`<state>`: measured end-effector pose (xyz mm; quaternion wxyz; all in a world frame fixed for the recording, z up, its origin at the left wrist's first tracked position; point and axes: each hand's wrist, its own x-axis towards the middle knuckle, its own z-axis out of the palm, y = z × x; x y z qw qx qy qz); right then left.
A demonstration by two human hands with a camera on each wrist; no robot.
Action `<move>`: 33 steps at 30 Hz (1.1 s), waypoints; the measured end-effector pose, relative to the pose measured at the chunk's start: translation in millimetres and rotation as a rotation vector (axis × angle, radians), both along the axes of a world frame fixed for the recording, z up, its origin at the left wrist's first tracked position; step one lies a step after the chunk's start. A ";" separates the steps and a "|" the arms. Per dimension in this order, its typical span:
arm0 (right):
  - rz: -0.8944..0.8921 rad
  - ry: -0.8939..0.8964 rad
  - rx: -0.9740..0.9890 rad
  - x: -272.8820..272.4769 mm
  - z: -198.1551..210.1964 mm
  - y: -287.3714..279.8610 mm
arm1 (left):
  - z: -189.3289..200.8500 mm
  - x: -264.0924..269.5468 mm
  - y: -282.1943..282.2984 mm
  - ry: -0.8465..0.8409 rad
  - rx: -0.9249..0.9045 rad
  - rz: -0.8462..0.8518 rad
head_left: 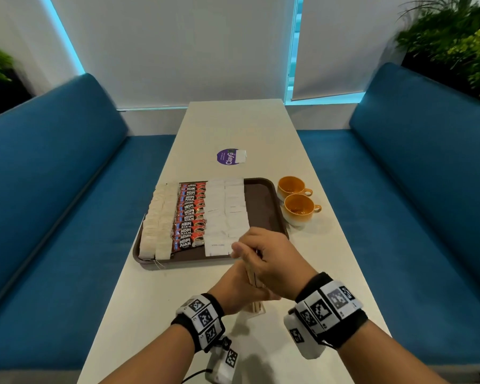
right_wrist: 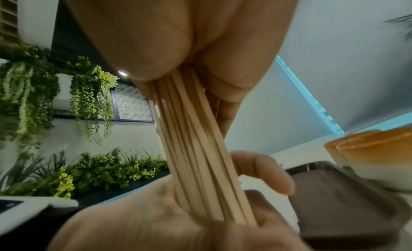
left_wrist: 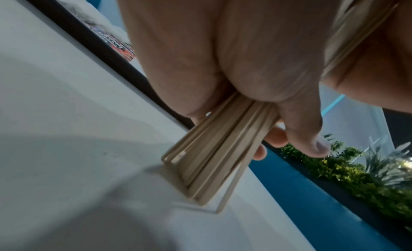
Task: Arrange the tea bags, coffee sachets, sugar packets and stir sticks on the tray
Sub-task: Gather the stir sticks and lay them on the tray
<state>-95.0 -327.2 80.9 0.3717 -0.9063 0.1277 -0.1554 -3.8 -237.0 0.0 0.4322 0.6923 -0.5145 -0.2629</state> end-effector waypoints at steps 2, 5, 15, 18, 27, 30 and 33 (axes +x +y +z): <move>-0.013 -0.030 0.083 -5.4 -5.3 3.0 | -6.7 0.2 -0.1 -0.078 0.015 0.001; -0.002 -0.069 0.150 -10.2 -6.3 3.2 | -9.8 -3.9 -0.4 -0.117 0.081 0.006; -0.011 -0.184 0.097 -1.9 -13.5 1.5 | -22.3 -1.8 -7.8 -0.225 0.091 -0.060; -0.033 -0.197 0.143 -1.9 -13.9 2.6 | -19.0 -1.9 -8.4 -0.227 0.143 -0.075; 0.000 -0.161 0.290 -2.0 -6.9 4.7 | -26.2 4.4 -10.0 -0.209 0.233 -0.064; -0.019 -0.151 0.280 0.0 -8.1 4.9 | -22.4 9.3 -5.6 -0.125 0.306 -0.069; -0.012 -0.128 0.274 0.6 -2.8 7.7 | -18.1 5.2 -5.0 -0.118 0.272 -0.081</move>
